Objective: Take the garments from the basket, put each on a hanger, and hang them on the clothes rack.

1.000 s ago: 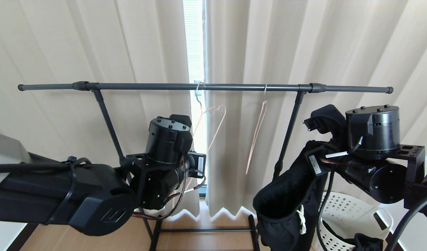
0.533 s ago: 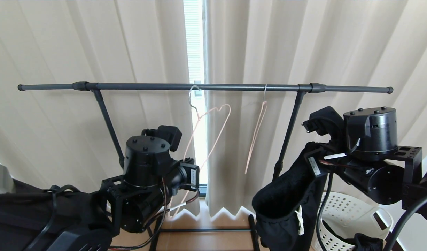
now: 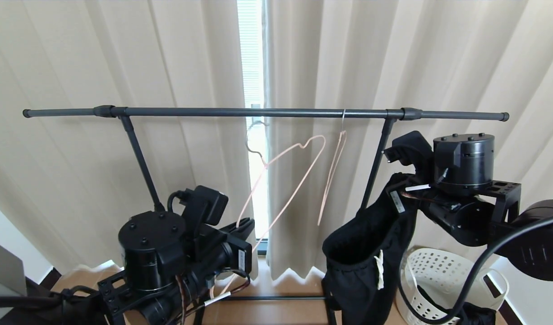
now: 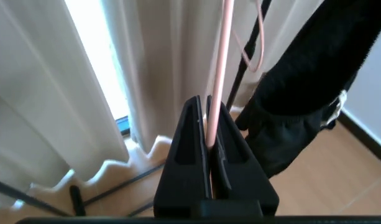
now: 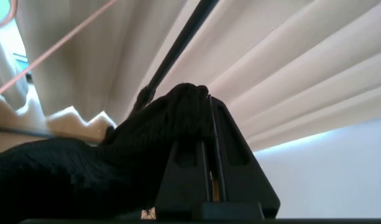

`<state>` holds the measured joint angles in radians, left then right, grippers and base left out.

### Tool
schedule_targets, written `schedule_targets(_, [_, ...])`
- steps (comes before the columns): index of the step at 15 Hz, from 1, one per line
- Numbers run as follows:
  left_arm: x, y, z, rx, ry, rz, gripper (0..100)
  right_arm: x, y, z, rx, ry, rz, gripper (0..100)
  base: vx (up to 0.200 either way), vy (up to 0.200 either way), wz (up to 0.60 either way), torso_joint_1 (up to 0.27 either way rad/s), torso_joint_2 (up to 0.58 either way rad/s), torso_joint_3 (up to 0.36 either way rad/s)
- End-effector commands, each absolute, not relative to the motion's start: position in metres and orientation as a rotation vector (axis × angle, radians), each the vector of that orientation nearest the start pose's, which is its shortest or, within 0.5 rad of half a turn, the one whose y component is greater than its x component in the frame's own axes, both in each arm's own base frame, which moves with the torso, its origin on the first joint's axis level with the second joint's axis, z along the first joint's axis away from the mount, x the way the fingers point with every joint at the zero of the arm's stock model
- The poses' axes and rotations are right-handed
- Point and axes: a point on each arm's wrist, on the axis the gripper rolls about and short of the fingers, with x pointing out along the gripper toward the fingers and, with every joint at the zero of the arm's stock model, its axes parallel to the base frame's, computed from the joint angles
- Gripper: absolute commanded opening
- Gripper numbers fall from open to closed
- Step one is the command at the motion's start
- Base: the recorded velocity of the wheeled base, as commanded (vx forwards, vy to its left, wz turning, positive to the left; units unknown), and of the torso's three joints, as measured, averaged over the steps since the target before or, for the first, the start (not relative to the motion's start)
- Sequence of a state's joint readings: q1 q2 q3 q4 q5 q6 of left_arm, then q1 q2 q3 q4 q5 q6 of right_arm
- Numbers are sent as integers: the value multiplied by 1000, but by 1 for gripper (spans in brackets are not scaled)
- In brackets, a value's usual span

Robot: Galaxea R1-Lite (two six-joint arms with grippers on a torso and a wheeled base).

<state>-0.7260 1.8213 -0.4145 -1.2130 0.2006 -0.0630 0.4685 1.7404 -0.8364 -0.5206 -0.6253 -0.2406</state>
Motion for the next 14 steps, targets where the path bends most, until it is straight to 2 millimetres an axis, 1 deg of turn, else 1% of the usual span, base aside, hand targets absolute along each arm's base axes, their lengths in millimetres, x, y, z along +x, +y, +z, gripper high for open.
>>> schedule_targets(1, [202,-180,103,36,211,-559,0,295,126,155,-462,365,-132,0,0,0,0,0,0,0])
schedule_targets(2, [197,-178,101,28,204,-618,0,302,123,154,-464,343,-149,0,0,0,0,0,0,0])
schedule_targets(3, [193,-178,100,29,197,-651,0,305,122,154,-461,330,-156,0,0,0,0,0,0,0])
schedule_targets(5, [190,-177,96,55,192,-669,0,309,121,152,-466,333,-162,0,0,0,0,0,0,0])
schedule_targets(8, [186,-176,85,86,183,-704,0,308,121,154,-463,326,-166,0,0,0,0,0,0,0])
schedule_targets(9, [183,-174,76,128,196,-710,0,306,120,155,-463,326,-166,0,0,0,0,0,0,0])
schedule_targets(10, [182,-173,73,151,198,-713,0,305,120,155,-462,325,-167,0,0,0,0,0,0,0])
schedule_targets(11, [177,-173,65,190,189,-731,0,303,119,159,-457,316,-168,0,0,0,0,0,0,0])
schedule_targets(12, [172,-170,53,239,242,-743,0,304,119,161,-454,310,-169,0,0,0,0,0,0,0])
schedule_targets(13, [171,-171,46,271,266,-751,0,303,119,160,-454,312,-169,0,0,0,0,0,0,0])
schedule_targets(14, [170,-171,46,277,264,-753,0,303,119,161,-454,309,-169,0,0,0,0,0,0,0])
